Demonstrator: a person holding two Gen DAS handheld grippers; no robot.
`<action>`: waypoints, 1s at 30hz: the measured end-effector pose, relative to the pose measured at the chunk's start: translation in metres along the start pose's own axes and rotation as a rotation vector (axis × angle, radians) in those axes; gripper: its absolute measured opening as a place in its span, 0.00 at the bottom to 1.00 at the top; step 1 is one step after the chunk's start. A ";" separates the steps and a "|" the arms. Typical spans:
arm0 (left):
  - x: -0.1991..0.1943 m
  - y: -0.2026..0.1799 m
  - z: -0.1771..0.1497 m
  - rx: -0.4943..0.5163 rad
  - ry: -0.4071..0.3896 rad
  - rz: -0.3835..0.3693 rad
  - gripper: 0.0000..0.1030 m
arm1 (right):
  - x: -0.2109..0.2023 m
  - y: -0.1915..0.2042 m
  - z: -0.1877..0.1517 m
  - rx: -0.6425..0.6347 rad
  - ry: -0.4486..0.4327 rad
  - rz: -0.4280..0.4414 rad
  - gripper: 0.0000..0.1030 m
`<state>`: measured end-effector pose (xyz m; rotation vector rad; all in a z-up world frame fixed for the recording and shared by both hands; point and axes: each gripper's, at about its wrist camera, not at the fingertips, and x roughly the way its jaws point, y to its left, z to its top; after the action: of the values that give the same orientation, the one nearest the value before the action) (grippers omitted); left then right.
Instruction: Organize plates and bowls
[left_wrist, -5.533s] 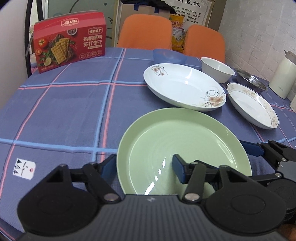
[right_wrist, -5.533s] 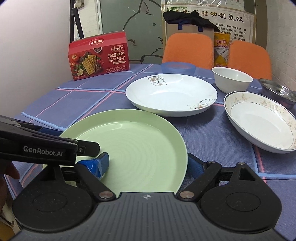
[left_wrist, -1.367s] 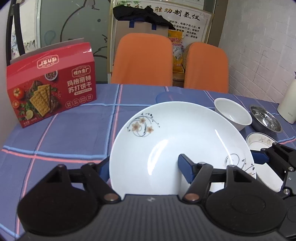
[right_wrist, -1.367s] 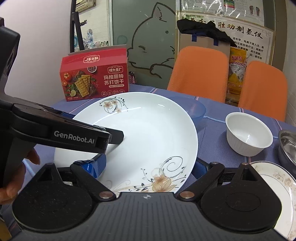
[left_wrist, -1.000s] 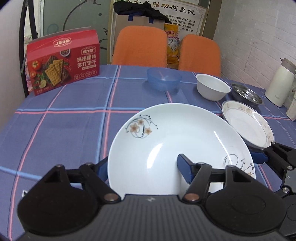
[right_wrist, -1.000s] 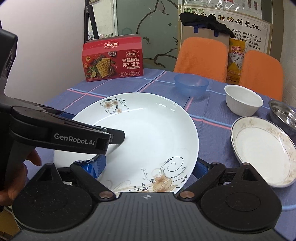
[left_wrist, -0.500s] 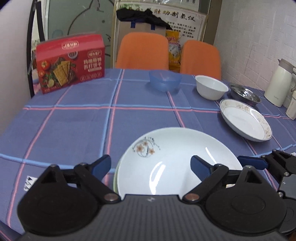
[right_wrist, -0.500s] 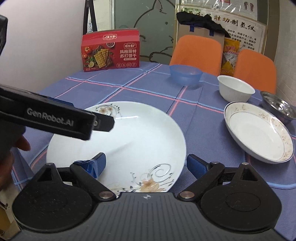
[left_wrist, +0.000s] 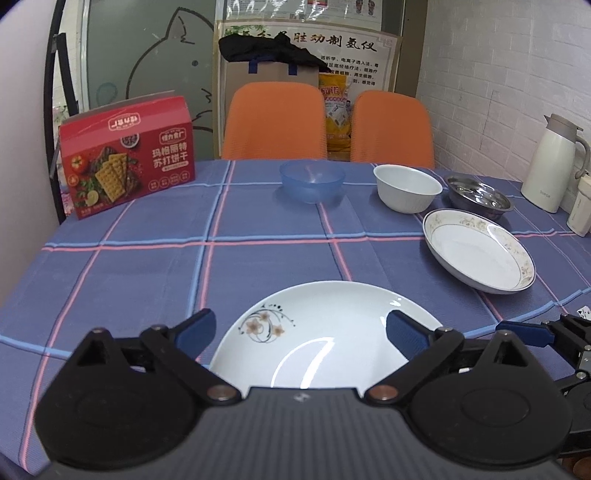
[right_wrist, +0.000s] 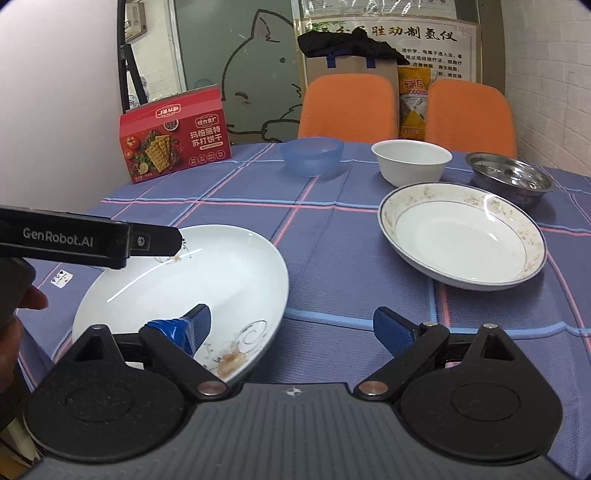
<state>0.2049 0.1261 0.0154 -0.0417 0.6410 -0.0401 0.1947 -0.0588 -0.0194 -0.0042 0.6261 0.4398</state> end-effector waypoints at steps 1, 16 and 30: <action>0.001 -0.003 0.001 0.005 -0.001 -0.003 0.97 | -0.002 -0.005 -0.001 0.011 -0.002 -0.011 0.80; 0.022 -0.049 0.021 0.085 0.027 -0.013 0.99 | -0.011 -0.074 -0.005 0.170 -0.018 -0.085 0.80; 0.067 -0.084 0.065 0.130 0.090 -0.109 0.99 | -0.013 -0.135 0.024 0.196 -0.092 -0.173 0.80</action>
<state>0.2947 0.0408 0.0317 0.0512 0.7246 -0.1896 0.2534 -0.1836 -0.0096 0.1471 0.5710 0.2091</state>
